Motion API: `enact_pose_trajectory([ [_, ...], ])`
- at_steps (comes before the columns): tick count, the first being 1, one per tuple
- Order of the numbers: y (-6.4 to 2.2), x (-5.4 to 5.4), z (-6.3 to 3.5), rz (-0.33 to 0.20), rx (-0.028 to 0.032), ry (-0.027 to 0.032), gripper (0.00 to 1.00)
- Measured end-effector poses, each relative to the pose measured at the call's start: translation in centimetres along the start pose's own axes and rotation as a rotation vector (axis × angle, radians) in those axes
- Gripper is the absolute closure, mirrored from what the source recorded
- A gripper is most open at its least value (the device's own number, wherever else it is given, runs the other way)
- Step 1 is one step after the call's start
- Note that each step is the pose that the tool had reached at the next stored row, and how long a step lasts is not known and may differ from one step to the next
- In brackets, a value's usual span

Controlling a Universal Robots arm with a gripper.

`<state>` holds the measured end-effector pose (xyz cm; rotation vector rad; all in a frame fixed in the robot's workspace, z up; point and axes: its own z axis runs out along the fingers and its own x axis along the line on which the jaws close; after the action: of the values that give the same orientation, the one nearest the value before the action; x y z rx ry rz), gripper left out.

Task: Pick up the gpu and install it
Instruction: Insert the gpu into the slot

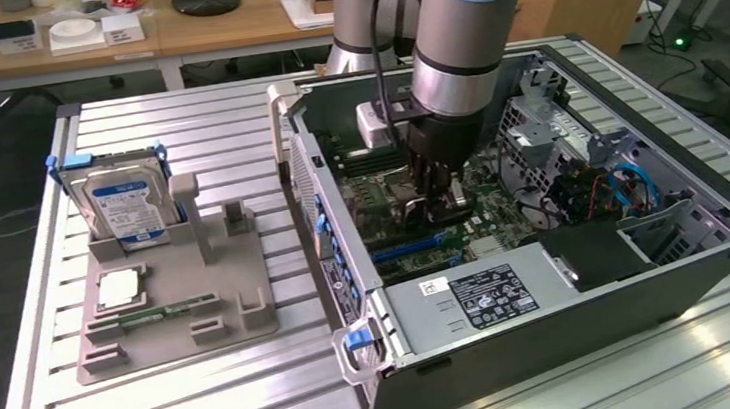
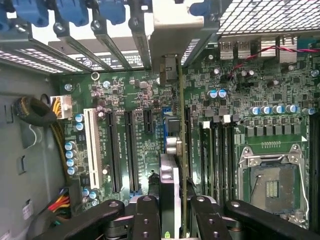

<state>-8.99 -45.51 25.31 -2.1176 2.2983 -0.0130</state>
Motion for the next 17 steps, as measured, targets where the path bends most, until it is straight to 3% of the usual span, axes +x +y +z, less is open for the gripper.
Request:
enact_pose_trajectory([
  [8,0.10,0.42,0.38,0.003,0.0001,0.0023,0.72],
  [17,0.83,0.48,0.66,0.003,0.0002,0.0022,0.72],
])
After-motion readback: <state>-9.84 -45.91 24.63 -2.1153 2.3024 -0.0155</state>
